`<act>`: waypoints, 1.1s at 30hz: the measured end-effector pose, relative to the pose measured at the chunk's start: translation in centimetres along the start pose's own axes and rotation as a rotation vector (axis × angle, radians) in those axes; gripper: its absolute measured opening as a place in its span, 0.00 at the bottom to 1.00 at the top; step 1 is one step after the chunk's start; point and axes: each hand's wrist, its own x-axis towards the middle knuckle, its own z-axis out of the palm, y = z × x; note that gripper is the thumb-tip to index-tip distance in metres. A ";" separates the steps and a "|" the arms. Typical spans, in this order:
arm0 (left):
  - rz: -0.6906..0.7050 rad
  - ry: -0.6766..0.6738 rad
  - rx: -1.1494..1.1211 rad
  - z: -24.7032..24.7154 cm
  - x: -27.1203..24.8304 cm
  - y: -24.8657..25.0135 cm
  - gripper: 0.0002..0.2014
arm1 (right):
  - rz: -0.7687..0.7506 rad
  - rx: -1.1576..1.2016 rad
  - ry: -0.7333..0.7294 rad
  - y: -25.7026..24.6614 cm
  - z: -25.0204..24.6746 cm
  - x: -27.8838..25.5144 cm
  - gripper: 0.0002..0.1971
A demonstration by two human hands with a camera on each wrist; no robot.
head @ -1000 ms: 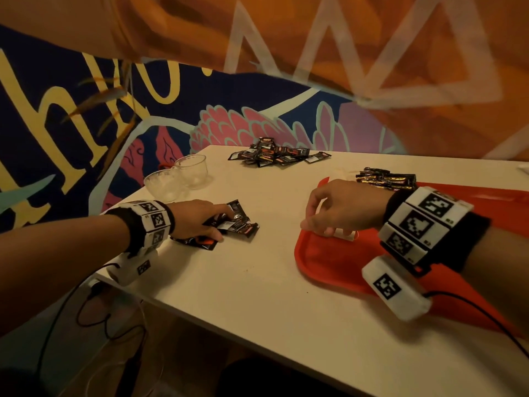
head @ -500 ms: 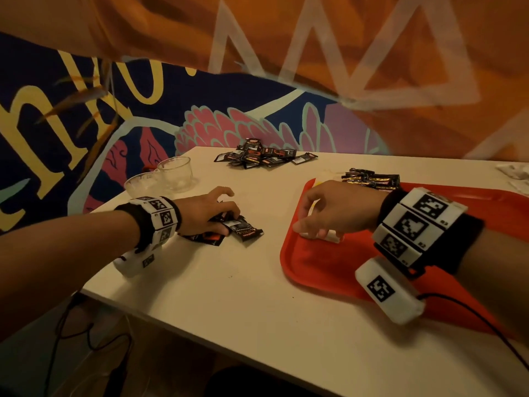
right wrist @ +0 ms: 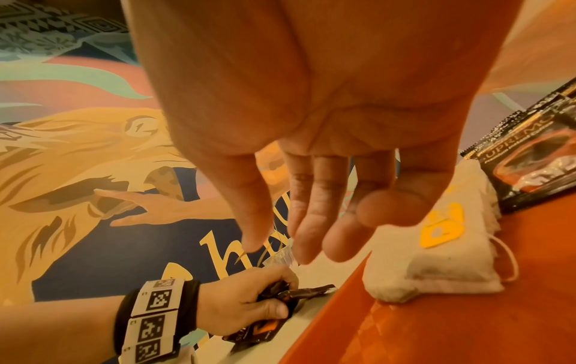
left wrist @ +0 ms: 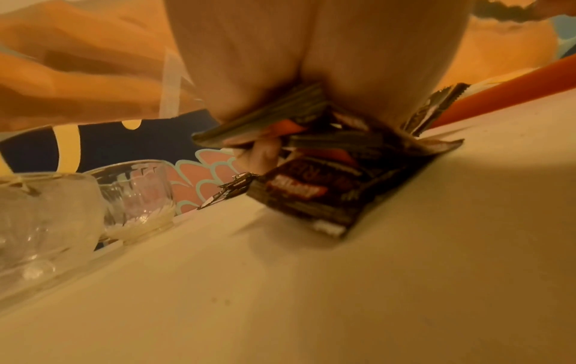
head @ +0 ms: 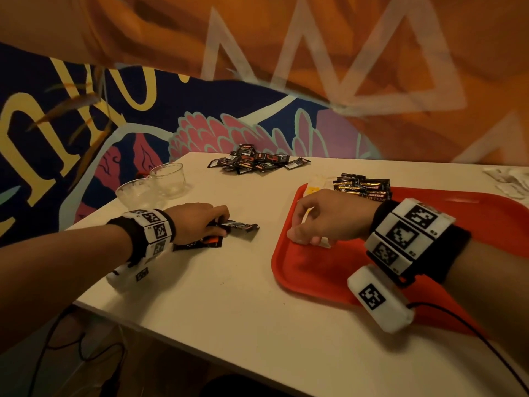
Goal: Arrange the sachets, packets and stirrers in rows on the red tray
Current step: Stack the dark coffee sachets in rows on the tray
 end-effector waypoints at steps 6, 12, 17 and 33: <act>-0.020 0.030 -0.137 -0.4 -0.4 0.3 0.13 | -0.003 -0.020 0.059 0.3 0.0 0.4 0.11; 0.024 0.098 -0.294 -1.5 -0.6 2.0 0.09 | -0.085 -0.167 0.184 -1.2 0.3 1.5 0.20; 0.137 0.156 -0.365 -3.0 -1.1 4.4 0.07 | -0.086 -0.053 0.156 -2.2 0.5 2.2 0.22; 0.319 0.456 -0.947 -10.9 -0.4 12.6 0.07 | -0.201 0.296 0.474 2.0 -3.4 -0.9 0.12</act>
